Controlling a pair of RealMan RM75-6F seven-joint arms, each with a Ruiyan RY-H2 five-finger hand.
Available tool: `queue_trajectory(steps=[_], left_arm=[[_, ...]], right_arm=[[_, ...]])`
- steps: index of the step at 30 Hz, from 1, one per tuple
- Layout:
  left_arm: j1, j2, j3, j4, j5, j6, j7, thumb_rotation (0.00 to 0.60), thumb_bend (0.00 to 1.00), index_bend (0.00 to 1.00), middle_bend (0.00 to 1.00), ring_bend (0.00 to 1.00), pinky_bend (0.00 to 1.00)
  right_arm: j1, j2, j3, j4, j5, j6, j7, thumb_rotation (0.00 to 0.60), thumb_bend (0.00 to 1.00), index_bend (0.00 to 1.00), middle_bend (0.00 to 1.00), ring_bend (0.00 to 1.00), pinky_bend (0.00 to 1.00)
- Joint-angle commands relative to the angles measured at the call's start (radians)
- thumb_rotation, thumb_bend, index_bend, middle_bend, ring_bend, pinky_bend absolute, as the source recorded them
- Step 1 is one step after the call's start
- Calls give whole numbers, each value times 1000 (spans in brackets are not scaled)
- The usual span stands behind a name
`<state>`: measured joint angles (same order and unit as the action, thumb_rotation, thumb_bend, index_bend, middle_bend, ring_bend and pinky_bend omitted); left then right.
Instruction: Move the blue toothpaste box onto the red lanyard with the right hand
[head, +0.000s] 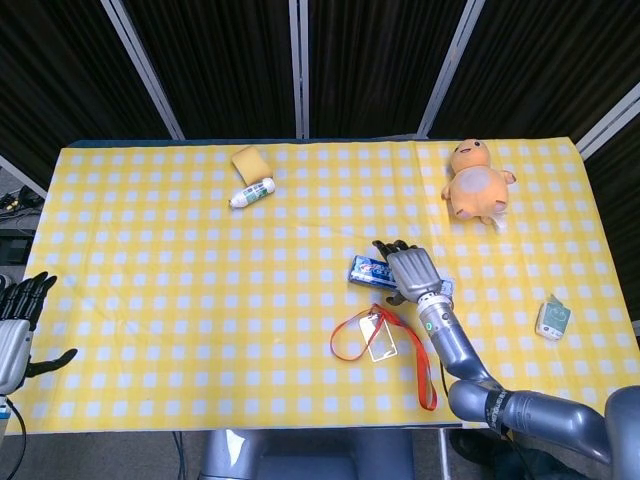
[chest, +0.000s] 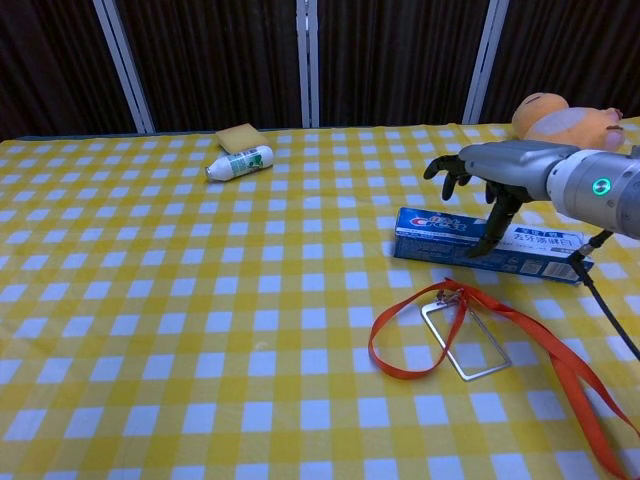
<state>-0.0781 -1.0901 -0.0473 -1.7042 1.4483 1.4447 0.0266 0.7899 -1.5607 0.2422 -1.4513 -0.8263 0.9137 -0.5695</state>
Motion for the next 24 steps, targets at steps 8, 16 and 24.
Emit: queue_trajectory(steps=[8, 16, 24], left_arm=[[-5, 0, -1, 6, -5, -7, -6, 600, 0, 0, 0, 0, 0], [-9, -1, -2, 7, -13, -15, -8, 600, 0, 0, 0, 0, 0], [-13, -5, -2, 9, -18, -21, -2, 600, 0, 0, 0, 0, 0]], right_arm=[[27, -68, -7, 82, 41, 15, -19, 600, 0, 209, 298, 231, 412], [28, -96, -27, 142, 22, 24, -12, 600, 65, 322, 401, 316, 497], [23, -104, -30, 163, -16, 38, 17, 600, 246, 383, 462, 379, 560]])
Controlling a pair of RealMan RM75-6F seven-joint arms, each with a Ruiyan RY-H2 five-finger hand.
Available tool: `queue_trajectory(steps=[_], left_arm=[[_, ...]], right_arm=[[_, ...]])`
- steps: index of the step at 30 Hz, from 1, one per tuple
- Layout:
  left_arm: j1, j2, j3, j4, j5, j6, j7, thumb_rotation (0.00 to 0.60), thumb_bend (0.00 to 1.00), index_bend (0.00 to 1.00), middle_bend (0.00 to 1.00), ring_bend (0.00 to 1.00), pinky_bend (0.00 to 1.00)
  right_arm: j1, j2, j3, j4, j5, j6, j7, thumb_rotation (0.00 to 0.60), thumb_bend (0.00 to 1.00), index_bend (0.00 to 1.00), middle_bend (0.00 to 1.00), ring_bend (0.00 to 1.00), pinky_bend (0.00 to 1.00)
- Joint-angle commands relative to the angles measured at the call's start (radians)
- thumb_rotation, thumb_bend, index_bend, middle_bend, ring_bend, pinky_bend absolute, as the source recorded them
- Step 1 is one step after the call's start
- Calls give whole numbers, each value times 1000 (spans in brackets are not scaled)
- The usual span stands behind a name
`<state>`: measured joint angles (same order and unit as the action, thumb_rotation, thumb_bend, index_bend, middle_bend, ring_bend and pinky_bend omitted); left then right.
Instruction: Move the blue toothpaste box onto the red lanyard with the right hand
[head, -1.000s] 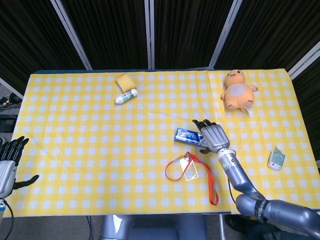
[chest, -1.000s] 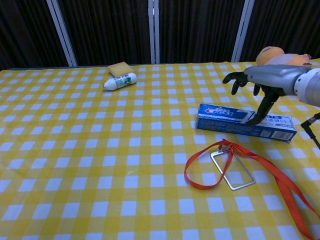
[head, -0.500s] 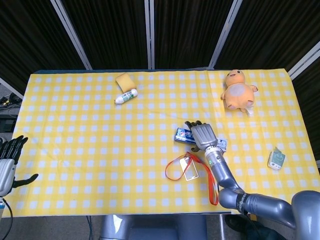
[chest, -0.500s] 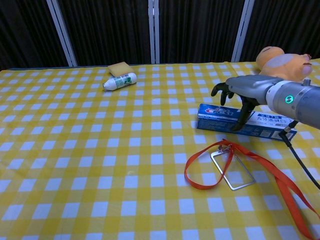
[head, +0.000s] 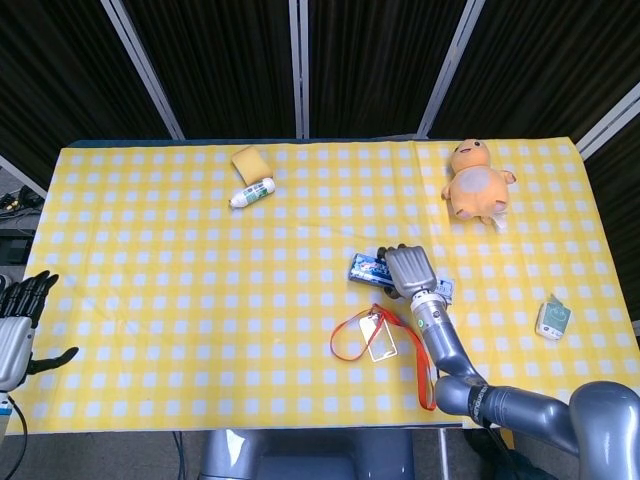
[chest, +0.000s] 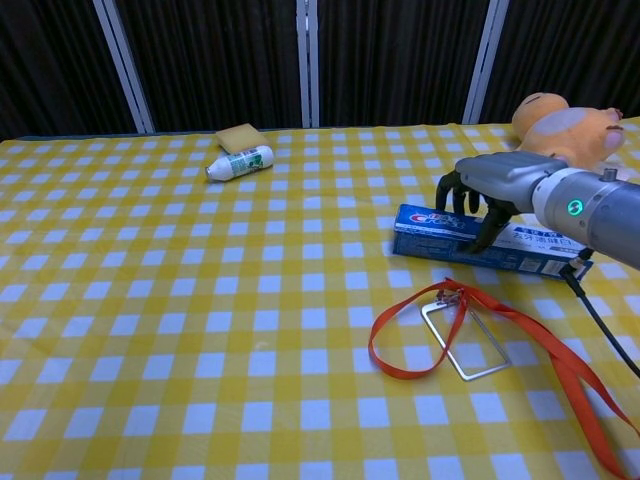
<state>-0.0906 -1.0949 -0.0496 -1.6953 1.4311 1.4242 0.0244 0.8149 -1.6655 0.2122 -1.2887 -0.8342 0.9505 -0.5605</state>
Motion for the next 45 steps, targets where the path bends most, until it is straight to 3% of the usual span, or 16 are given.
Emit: queue_trajectory(steps=[1, 13, 21, 32, 38, 45], left_arm=[[-1, -1, 0, 0, -1, -1, 2, 600, 0, 0, 0, 0, 0], [1, 1, 3, -6, 4, 6, 2, 600, 0, 0, 0, 0, 0], [5, 9, 6, -9, 13, 14, -16, 600, 0, 0, 0, 0, 0], [9, 13, 10, -13, 24, 25, -21, 600, 0, 0, 0, 0, 0], [10, 13, 11, -16, 26, 26, -17, 600, 0, 0, 0, 0, 0], [9, 11, 12, -18, 25, 26, -14, 600, 0, 0, 0, 0, 0]], right_arm=[[-3, 2, 0, 0, -11, 2, 12, 600, 258, 385, 465, 381, 562], [-12, 74, 38, -119, -120, 22, 128, 600, 263, 387, 467, 384, 562], [-36, 96, 140, -201, -196, 80, 365, 600, 262, 387, 466, 384, 561], [-103, 99, 302, -285, -153, 92, 794, 600, 251, 387, 466, 384, 560], [-139, 73, 354, -302, -170, 139, 968, 600, 244, 389, 464, 384, 560], [-146, 23, 375, -267, -246, 245, 1041, 600, 221, 386, 450, 384, 560]])
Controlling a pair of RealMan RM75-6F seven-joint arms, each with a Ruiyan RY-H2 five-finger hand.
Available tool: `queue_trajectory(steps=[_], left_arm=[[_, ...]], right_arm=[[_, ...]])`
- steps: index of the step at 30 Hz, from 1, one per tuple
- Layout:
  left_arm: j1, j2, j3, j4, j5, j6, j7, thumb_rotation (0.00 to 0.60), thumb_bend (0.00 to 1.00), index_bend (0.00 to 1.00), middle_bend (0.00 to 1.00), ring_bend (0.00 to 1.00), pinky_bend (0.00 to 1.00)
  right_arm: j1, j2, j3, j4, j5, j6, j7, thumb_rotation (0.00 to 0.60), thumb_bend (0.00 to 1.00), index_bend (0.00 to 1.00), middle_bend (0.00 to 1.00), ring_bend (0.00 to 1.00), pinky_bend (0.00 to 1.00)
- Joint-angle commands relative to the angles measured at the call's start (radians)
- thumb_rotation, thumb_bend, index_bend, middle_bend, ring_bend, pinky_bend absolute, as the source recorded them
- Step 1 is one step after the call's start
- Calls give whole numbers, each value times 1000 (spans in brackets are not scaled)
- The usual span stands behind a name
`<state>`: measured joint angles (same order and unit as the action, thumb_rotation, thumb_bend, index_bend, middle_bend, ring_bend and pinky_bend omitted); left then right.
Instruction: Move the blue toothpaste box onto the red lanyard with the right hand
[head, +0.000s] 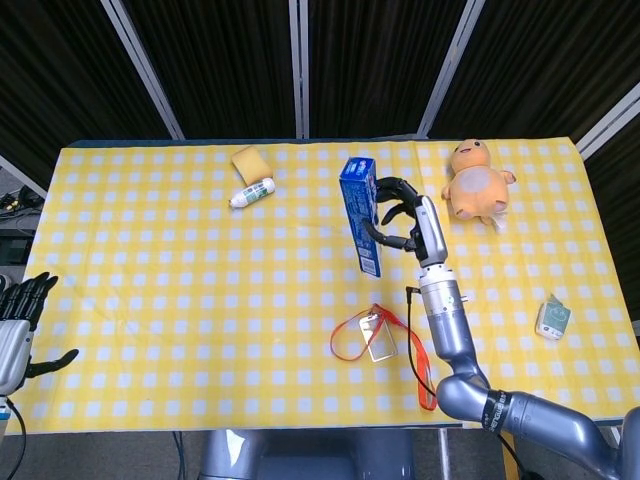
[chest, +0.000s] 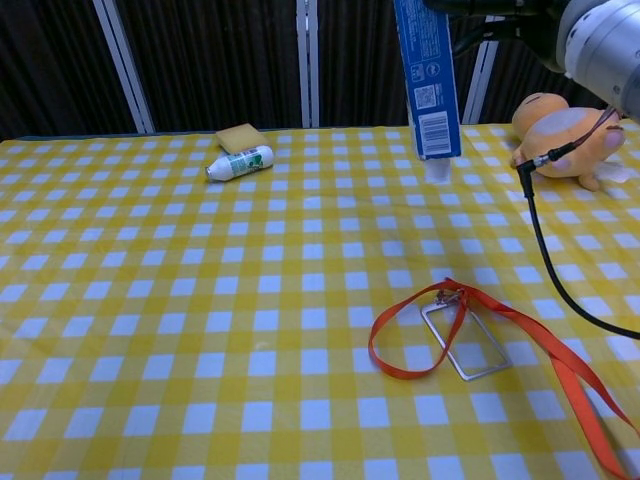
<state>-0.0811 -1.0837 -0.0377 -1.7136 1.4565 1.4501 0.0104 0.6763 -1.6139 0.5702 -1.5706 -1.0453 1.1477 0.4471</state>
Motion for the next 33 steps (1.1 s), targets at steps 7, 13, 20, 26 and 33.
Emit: queue_trajectory(steps=[7, 13, 20, 26, 33], left_arm=[[0, 0, 0, -1, 0, 1, 0, 600, 0, 0, 0, 0, 0], [1, 2, 0, -3, 2, 4, -3, 600, 0, 0, 0, 0, 0], [1, 4, -1, -2, -1, 3, -8, 600, 0, 0, 0, 0, 0], [0, 4, -1, 0, -2, 0, -10, 600, 0, 0, 0, 0, 0], [1, 4, 1, -4, 4, 4, -8, 600, 0, 0, 0, 0, 0]], right_arm=[[-2, -78, 27, 55, -84, 138, 52, 600, 236, 371, 448, 384, 560], [2, -72, 12, 70, -98, 137, 24, 600, 239, 372, 449, 384, 560], [49, -39, -24, 173, -227, 183, -156, 600, 224, 379, 449, 384, 560], [95, 41, -131, 347, -430, 191, -353, 600, 222, 394, 451, 384, 561], [60, 122, -273, 362, -471, 79, -410, 600, 222, 394, 456, 384, 561]])
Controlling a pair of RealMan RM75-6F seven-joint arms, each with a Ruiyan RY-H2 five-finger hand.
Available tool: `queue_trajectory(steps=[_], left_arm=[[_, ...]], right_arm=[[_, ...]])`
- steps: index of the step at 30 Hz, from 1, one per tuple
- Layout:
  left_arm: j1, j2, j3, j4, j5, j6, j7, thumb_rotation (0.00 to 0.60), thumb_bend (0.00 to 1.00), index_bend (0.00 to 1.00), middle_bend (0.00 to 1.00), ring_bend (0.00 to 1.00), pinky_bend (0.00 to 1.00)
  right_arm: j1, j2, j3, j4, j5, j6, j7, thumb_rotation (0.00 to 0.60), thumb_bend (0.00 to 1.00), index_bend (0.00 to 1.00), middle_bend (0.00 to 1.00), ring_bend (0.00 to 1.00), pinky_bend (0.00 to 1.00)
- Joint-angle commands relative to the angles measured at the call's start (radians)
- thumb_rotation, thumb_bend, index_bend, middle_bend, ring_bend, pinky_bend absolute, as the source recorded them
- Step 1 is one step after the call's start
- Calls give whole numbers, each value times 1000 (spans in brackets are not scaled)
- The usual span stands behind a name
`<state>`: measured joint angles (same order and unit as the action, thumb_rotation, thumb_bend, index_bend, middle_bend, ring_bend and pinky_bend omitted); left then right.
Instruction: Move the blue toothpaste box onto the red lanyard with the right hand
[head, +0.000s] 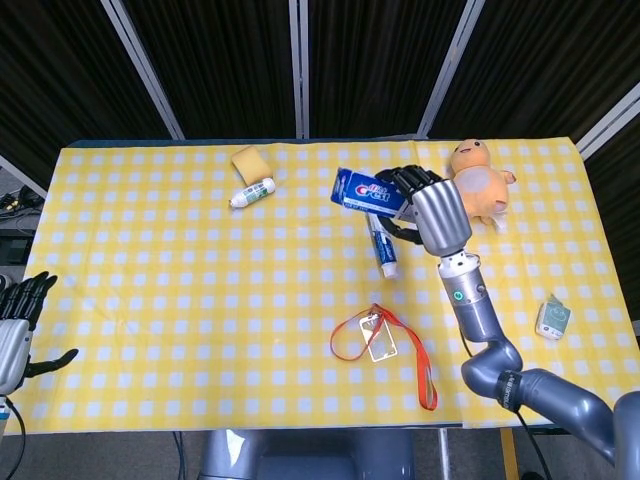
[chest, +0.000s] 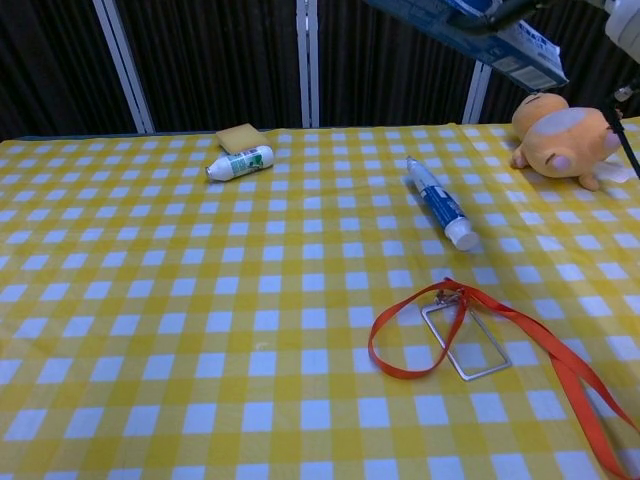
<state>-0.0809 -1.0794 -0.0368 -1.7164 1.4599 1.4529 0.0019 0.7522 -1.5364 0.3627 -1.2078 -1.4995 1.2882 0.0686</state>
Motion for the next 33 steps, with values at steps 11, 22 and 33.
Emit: queue_trajectory(steps=[11, 22, 33], left_arm=[[-1, -6, 3, -2, -2, -3, 18, 600, 0, 0, 0, 0, 0], [-4, -12, 3, 0, -7, -11, 31, 600, 0, 0, 0, 0, 0], [8, -5, 11, -10, 22, 19, 25, 600, 0, 0, 0, 0, 0]], right_arm=[[-85, 88, -256, -9, -52, -172, -52, 600, 222, 396, 456, 384, 562], [-128, 264, -381, -276, -88, -242, -133, 600, 0, 0, 26, 20, 27], [-290, 386, -394, -403, -161, 59, -184, 600, 0, 45, 80, 15, 17]])
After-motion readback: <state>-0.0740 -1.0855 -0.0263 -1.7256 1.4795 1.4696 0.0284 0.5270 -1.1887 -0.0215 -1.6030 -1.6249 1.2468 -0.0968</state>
